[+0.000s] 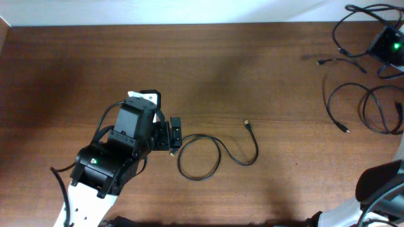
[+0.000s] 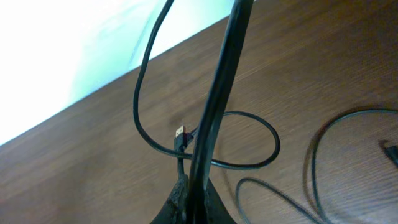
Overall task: Untangle cables
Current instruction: 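Lay the cable at the right table edge and withdraw the right gripper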
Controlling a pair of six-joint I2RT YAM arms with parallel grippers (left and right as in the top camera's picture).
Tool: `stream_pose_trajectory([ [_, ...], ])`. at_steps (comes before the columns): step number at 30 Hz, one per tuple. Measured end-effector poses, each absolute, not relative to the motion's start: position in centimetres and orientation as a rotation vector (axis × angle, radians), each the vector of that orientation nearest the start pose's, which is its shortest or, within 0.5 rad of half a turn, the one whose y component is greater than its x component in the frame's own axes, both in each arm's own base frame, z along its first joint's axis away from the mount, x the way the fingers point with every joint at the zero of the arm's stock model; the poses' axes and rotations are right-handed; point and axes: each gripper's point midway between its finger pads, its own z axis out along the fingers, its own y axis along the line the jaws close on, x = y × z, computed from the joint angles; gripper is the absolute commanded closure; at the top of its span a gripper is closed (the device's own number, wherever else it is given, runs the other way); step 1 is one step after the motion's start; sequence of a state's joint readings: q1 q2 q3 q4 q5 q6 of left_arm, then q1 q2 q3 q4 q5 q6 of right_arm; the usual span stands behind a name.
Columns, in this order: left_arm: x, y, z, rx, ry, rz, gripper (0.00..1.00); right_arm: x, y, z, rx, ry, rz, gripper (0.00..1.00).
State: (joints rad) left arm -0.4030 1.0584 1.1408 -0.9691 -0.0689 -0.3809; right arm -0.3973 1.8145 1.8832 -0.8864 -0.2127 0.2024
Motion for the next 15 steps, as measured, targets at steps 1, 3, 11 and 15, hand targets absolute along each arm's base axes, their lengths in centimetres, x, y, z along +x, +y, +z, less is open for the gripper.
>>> stream_pose_trajectory([
  [1, 26.7, -10.1, 23.3, -0.003, 2.472, -0.258, 0.01, 46.8, -16.2, 26.7, 0.613, 2.287, 0.157, 0.96],
  [3, 26.7, -10.1, 23.3, -0.003, 2.472, -0.257, 0.01, 47.3, -17.0, 26.0, 0.627, 2.283, 0.153, 0.96],
  [11, 26.7, -10.1, 23.3, -0.003, 2.472, -0.258, 0.01, 49.3, -19.0, 22.0, 0.66, 2.304, 0.151, 0.96],
  [15, 26.7, -10.1, 23.3, -0.003, 2.472, -0.258, 0.01, 49.7, -20.6, 20.4, 0.692, 2.306, 0.141, 0.96],
])
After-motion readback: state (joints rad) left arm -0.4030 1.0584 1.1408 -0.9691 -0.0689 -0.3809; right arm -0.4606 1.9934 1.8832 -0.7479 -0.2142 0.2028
